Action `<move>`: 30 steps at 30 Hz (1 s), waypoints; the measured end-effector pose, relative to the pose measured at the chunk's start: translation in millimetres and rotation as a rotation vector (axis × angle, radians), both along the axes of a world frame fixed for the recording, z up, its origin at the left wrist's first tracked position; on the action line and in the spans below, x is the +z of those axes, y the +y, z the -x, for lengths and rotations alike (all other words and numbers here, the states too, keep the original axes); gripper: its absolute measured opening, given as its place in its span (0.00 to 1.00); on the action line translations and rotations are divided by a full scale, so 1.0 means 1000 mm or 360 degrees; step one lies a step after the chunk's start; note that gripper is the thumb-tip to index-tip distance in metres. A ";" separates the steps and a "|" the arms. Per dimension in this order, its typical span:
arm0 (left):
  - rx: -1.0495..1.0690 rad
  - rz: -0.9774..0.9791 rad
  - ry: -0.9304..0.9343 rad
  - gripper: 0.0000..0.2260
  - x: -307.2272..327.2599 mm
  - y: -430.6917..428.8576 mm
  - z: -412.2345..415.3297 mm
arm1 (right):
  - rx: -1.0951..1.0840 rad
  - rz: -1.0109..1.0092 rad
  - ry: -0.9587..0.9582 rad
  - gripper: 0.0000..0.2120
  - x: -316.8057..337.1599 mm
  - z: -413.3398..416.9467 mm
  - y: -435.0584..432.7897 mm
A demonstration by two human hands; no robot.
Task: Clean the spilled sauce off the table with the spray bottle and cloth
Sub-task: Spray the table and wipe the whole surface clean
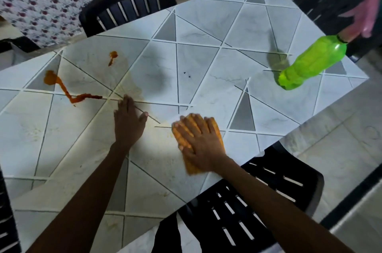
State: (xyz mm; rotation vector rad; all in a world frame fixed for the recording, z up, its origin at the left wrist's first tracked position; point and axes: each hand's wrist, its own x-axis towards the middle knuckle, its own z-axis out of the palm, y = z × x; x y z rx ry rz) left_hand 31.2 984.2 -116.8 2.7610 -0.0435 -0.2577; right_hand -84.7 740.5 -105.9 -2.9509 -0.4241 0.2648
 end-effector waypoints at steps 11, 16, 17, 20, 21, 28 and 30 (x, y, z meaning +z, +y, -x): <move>-0.0047 -0.0031 0.0071 0.32 0.006 0.000 0.028 | -0.0841 0.0048 0.0093 0.33 -0.004 0.007 -0.097; -0.0014 -0.0003 0.0103 0.33 0.007 -0.001 0.046 | -0.0260 -0.0064 0.0019 0.32 -0.001 0.055 0.004; -0.0013 0.0003 0.0090 0.33 0.009 0.001 0.051 | -0.0110 -0.0085 0.0039 0.31 0.001 0.068 0.020; -0.0039 -0.0014 0.0068 0.34 0.013 0.006 0.066 | 0.0098 -0.0097 0.0047 0.30 -0.001 0.091 0.025; -0.0053 -0.0018 0.0041 0.33 0.013 0.007 0.071 | 0.0072 -0.0080 0.0020 0.30 -0.005 0.091 0.013; -0.0186 0.0018 -0.0027 0.33 0.008 0.039 0.087 | -0.0747 0.0022 0.0108 0.32 -0.005 0.032 -0.047; -0.0230 0.0013 -0.0052 0.32 0.005 0.050 0.084 | -0.0822 0.0004 0.0075 0.32 -0.002 0.015 -0.010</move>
